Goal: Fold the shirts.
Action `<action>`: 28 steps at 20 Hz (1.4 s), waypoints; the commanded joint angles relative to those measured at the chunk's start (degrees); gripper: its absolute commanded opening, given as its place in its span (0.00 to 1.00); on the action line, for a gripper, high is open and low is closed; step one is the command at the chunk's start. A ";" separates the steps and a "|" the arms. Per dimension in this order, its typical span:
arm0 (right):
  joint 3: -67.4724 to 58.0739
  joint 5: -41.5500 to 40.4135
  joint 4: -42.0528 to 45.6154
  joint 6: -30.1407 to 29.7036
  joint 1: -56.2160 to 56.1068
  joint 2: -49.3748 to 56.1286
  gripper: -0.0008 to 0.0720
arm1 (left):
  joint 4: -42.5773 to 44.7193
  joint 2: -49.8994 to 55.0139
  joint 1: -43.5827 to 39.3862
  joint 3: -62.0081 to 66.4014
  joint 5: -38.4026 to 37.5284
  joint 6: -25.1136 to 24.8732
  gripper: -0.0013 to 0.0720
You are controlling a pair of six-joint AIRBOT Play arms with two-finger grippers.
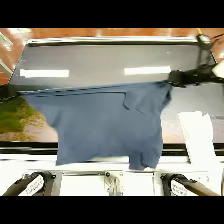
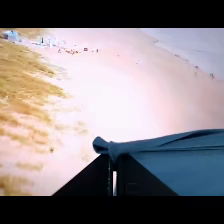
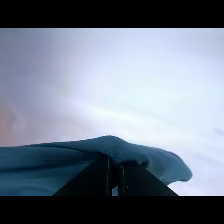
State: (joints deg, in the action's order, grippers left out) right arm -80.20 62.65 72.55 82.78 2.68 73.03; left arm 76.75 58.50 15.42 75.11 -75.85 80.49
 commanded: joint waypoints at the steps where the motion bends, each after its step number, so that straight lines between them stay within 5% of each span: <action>1: 1.36 -25.22 -4.68 -1.03 -2.23 11.87 0.09 | 0.00 15.74 -0.59 1.68 12.68 -0.35 0.08; 5: 1.36 -41.40 -4.70 -0.98 -3.98 20.52 0.09 | -0.07 31.71 -3.34 8.66 16.63 -0.31 0.08; 11: 1.36 -37.70 -4.72 -0.74 -4.26 26.29 0.10 | -0.22 41.92 -6.88 10.21 20.50 -0.31 0.08; 14: 1.36 -30.05 -3.85 -0.76 -3.30 24.06 0.10 | -0.20 41.18 -6.56 10.23 19.06 -0.31 0.08; 18: 1.53 -4.92 0.61 0.66 -0.52 22.67 0.10 | -0.22 41.64 -6.38 10.16 6.49 -0.33 0.08; 22: 2.71 -0.04 -0.72 4.13 -1.27 25.59 0.10 | -0.20 43.95 -7.23 8.92 0.74 1.44 0.08; 23: 2.71 -0.31 -0.70 4.55 -1.62 25.97 0.14 | -0.20 44.19 -7.21 8.94 0.55 3.28 0.08; 24: 2.64 -0.72 -0.74 5.11 -1.79 25.79 0.43 | -0.22 44.11 -7.10 9.01 0.07 3.78 0.23; 25: 2.64 -0.70 -1.03 5.11 -1.64 24.98 0.78 | -0.17 43.95 -6.84 9.31 -1.29 3.76 0.59; 26: 2.62 0.04 -0.70 4.76 -1.31 23.63 0.80 | -0.15 43.93 -6.29 10.29 -3.78 3.17 0.75; 28: 2.67 6.23 4.42 3.15 0.13 19.56 0.80 | -0.17 43.19 -3.93 11.87 -8.81 1.18 0.75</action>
State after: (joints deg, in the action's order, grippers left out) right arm -77.62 62.08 72.64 86.63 1.72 95.83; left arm 76.69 102.10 9.61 85.58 -77.58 82.72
